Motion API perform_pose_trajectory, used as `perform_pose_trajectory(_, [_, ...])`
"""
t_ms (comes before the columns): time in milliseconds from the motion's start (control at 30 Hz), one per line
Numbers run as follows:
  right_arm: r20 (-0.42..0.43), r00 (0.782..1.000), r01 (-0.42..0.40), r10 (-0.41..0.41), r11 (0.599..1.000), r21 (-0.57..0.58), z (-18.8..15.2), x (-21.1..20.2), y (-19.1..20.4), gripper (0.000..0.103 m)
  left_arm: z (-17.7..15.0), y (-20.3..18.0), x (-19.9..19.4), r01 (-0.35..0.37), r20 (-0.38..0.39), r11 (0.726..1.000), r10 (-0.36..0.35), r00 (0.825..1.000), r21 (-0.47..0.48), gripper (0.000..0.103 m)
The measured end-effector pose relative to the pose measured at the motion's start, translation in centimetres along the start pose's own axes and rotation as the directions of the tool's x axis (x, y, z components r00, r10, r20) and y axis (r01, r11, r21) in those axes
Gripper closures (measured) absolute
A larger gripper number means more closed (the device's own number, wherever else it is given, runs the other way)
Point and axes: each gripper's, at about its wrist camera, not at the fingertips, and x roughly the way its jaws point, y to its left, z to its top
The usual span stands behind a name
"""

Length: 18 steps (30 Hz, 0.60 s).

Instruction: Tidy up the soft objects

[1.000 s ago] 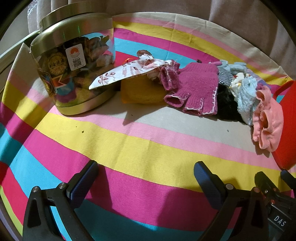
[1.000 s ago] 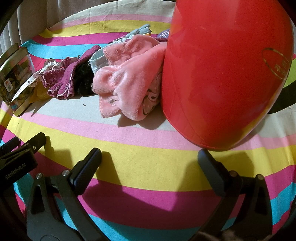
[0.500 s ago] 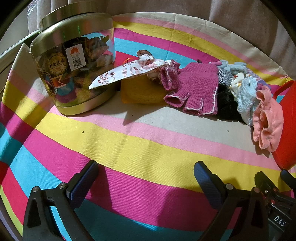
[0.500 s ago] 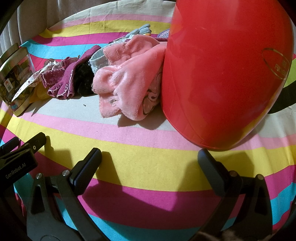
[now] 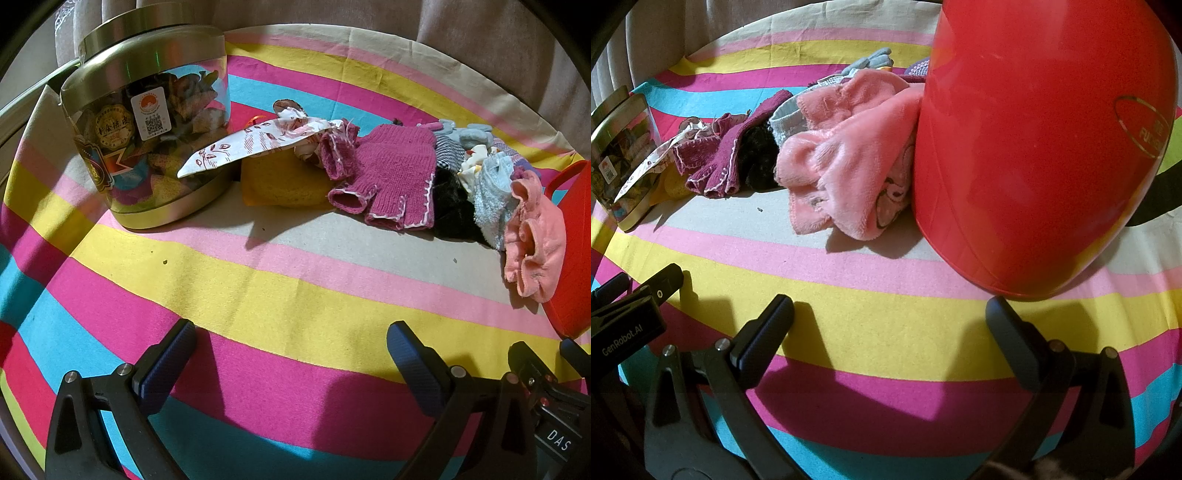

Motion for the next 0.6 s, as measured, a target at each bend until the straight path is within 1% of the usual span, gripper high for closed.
perform_pose_trajectory(600, [-0.011, 1.0, -0.005, 0.005, 1.0, -0.009, -0.08, -0.17, -0.09, 0.0, 0.06, -0.08, 0.03, 0.009, 0.0, 1.0, -0.009, 1.0, 0.01, 0.0])
